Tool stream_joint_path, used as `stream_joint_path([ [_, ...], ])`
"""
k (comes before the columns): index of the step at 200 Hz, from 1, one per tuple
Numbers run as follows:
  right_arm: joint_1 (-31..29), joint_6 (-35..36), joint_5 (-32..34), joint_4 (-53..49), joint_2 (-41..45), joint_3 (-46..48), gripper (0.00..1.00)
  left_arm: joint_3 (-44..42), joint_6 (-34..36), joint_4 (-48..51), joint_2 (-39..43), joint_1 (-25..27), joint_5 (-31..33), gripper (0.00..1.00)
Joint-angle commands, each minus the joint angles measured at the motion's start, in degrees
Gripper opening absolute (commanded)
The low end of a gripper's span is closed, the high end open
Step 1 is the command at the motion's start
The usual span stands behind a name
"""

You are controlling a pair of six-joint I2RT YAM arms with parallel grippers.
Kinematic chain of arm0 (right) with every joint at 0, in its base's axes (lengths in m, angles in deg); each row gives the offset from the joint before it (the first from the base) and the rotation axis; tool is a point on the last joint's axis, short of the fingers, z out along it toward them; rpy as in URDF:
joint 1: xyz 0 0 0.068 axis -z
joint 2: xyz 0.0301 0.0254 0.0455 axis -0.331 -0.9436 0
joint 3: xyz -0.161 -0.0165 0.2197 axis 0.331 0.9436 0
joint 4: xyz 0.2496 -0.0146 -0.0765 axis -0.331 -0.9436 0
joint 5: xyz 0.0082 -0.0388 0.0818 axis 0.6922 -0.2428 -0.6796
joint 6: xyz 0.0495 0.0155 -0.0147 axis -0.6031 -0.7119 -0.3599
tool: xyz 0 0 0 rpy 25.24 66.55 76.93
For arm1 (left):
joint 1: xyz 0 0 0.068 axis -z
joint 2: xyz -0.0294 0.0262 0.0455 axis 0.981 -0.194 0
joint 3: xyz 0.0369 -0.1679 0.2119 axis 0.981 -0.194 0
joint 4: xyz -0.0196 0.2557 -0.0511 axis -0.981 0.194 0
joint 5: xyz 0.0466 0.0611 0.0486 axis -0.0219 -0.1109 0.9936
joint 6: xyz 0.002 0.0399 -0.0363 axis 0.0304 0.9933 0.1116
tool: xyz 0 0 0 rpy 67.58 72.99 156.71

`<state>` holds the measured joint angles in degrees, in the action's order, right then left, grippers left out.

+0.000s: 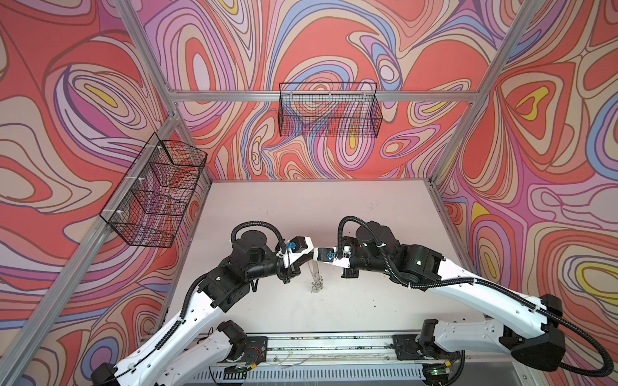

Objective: Put the keys on the keyring

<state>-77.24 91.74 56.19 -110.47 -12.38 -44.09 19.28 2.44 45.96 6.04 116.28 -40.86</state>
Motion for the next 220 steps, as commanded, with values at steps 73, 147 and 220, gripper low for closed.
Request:
stream_joint_path([
  [73,-1.3,-6.1,5.1,0.6,-0.1,0.2,0.00,0.7,-0.3,-1.3,0.5,0.1,0.3,0.00],
  [147,0.7,-27.3,10.9,0.7,5.9,7.5,0.00,-0.2,-0.8,-1.8,3.6,0.1,0.8,0.00],
  [220,14.8,-40.9,0.0,-5.0,-3.4,8.6,0.00,0.5,-3.8,-2.1,6.4,0.1,6.4,0.00],
])
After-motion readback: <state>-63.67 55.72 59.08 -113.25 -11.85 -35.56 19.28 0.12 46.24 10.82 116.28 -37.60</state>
